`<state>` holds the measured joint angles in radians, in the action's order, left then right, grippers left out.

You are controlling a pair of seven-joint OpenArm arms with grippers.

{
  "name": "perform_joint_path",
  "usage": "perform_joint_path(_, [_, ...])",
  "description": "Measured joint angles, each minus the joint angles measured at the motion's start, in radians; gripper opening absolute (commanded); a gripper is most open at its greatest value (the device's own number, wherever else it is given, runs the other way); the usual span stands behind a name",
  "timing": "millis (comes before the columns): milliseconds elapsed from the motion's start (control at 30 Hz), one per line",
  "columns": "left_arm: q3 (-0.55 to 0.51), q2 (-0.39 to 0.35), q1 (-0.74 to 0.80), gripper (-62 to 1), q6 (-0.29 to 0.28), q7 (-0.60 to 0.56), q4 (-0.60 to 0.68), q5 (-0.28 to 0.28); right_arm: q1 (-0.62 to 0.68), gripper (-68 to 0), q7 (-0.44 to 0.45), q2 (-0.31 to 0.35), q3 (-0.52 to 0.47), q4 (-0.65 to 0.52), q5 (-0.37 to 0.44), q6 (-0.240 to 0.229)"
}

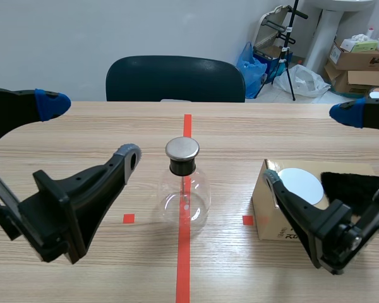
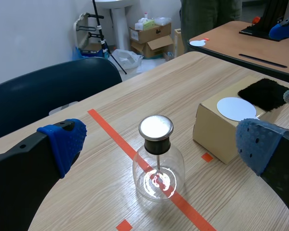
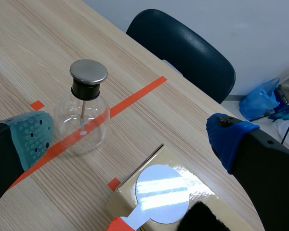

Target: Do the electroscope experiment

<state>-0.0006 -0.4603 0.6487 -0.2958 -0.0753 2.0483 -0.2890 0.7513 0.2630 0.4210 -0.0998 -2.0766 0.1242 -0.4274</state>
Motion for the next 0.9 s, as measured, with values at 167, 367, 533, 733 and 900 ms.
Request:
perform_joint_path(167, [0.000, 0.000, 0.000, 1.4, 0.000, 0.000, 0.000, 0.000, 0.000, 0.4, 0.000, 0.000, 0.000, 0.000, 0.000, 0.000])
perform_joint_path(367, [0.000, 0.000, 0.000, 1.4, 0.000, 0.000, 0.000, 0.000, 0.000, 0.4, 0.000, 0.000, 0.000, 0.000, 0.000, 0.000])
perform_joint_path(533, [0.000, 0.000, 0.000, 1.4, 0.000, 0.000, 0.000, 0.000, 0.000, 0.4, 0.000, 0.000, 0.000, 0.000, 0.000, 0.000])
perform_joint_path(733, [0.000, 0.000, 0.000, 1.4, 0.000, 0.000, 0.000, 0.000, 0.000, 0.4, 0.000, 0.000, 0.000, 0.000, 0.000, 0.000])
perform_joint_path(900, [0.000, 0.000, 0.000, 1.4, 0.000, 0.000, 0.000, 0.031, 0.000, 0.4, 0.000, 0.000, 0.000, 0.000, 0.000, 0.000])
